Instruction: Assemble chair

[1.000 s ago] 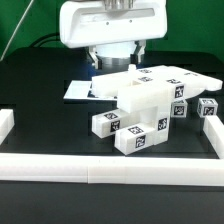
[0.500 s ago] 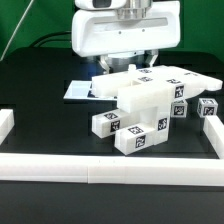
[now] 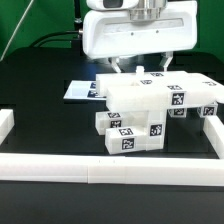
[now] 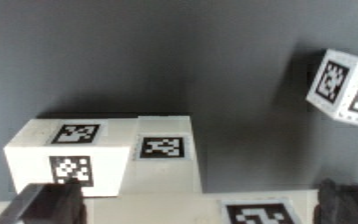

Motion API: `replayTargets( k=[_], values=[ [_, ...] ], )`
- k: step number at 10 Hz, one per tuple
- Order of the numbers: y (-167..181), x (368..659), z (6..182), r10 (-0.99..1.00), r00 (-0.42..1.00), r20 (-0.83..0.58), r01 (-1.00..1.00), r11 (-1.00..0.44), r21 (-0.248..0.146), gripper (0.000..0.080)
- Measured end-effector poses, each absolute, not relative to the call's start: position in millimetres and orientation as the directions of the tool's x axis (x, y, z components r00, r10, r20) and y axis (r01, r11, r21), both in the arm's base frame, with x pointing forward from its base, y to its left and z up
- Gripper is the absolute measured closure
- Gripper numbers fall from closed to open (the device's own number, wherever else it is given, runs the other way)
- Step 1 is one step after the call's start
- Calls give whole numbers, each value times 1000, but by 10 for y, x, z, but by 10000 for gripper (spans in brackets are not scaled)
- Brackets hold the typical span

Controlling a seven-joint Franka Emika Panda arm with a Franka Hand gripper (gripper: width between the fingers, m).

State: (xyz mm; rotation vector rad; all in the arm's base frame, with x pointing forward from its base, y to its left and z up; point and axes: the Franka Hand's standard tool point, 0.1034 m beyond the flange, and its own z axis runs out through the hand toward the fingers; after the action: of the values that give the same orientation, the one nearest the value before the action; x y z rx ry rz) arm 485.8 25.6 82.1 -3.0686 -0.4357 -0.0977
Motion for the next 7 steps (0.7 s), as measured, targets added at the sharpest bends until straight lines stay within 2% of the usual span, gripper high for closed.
replayTargets(
  k=[7],
  values=[
    [186,5160,849,248,966,75,251,-967,-33,151]
  ],
)
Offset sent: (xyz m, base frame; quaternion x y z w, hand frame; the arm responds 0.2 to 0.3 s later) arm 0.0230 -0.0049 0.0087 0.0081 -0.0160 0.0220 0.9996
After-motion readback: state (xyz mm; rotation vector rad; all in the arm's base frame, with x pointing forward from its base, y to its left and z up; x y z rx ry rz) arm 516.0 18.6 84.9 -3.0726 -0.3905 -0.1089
